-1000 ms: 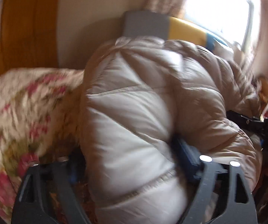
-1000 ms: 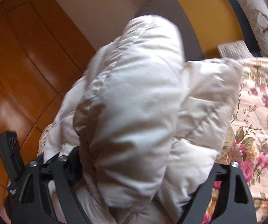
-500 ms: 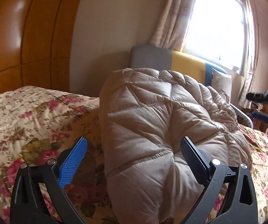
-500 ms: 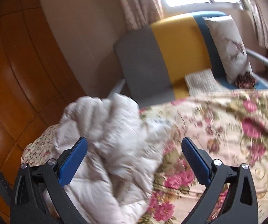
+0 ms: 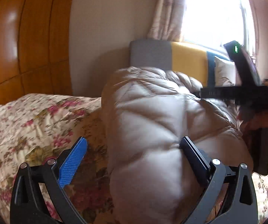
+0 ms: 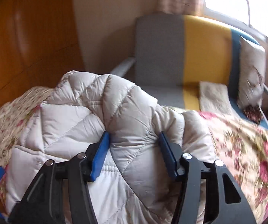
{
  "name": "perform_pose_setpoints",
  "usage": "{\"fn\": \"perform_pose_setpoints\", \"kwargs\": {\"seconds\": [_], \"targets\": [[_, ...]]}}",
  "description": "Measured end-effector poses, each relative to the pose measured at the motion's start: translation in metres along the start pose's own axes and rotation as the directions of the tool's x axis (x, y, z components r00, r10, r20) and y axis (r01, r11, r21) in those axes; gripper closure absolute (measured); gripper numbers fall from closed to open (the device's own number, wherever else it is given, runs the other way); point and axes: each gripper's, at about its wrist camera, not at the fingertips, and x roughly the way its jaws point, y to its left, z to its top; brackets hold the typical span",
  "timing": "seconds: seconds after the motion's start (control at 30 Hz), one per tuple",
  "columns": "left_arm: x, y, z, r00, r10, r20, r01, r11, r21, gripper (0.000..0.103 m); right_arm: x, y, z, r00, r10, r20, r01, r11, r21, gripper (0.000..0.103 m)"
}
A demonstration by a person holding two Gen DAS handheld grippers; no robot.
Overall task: Fold large clothes
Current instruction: 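Lower the jacket bundle onto the bed with both grippers and press it flat, then open both grippers and withdraw them from the folded jacket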
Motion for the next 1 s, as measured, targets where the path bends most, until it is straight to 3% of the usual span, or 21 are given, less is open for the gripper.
{"fn": "perform_pose_setpoints", "kwargs": {"seconds": [0.1, 0.2, 0.3, 0.37, 0.43, 0.5, 0.83, 1.0], "targets": [[0.017, -0.007, -0.004, 0.998, -0.043, -0.039, 0.043, 0.999, -0.001, 0.003, 0.008, -0.015, -0.02, 0.998, -0.059, 0.035, 0.057, 0.997, 0.048, 0.045], [0.044, -0.017, -0.011, 0.993, -0.047, -0.11, 0.05, 0.999, 0.018, 0.003, 0.019, -0.013, -0.029, 0.995, -0.087, 0.051, 0.086, 0.996, 0.014, 0.044], [0.056, -0.009, -0.01, 0.978, -0.094, -0.186, 0.084, 0.995, -0.057, 0.003, 0.025, -0.012, -0.028, 0.994, -0.097, 0.047, 0.098, 0.995, -0.011, 0.04], [0.049, -0.009, -0.009, 0.979, -0.087, -0.186, 0.076, 0.995, -0.063, 0.003, 0.021, -0.021, -0.035, 0.995, -0.085, 0.047, 0.086, 0.996, -0.003, 0.038], [0.038, -0.01, -0.01, 0.982, -0.061, -0.181, 0.05, 0.997, -0.062, 0.003, 0.013, -0.022, -0.034, 0.996, -0.075, 0.056, 0.075, 0.997, 0.001, 0.029], [0.027, -0.011, -0.011, 0.983, -0.043, -0.178, 0.032, 0.998, -0.062, 0.003, 0.003, -0.019, -0.03, 0.993, -0.101, 0.061, 0.1, 0.995, 0.016, 0.011], [-0.017, 0.001, -0.029, 0.984, -0.035, -0.177, 0.004, 0.985, -0.17, 0.003, -0.062, 0.004, -0.051, 0.995, -0.058, 0.087, 0.054, 0.997, 0.05, 0.002], [-0.033, 0.002, -0.037, 0.989, 0.016, -0.149, -0.044, 0.981, -0.188, 0.003, -0.085, 0.004, -0.068, 0.997, -0.036, 0.061, 0.031, 0.996, 0.083, 0.002]]}}
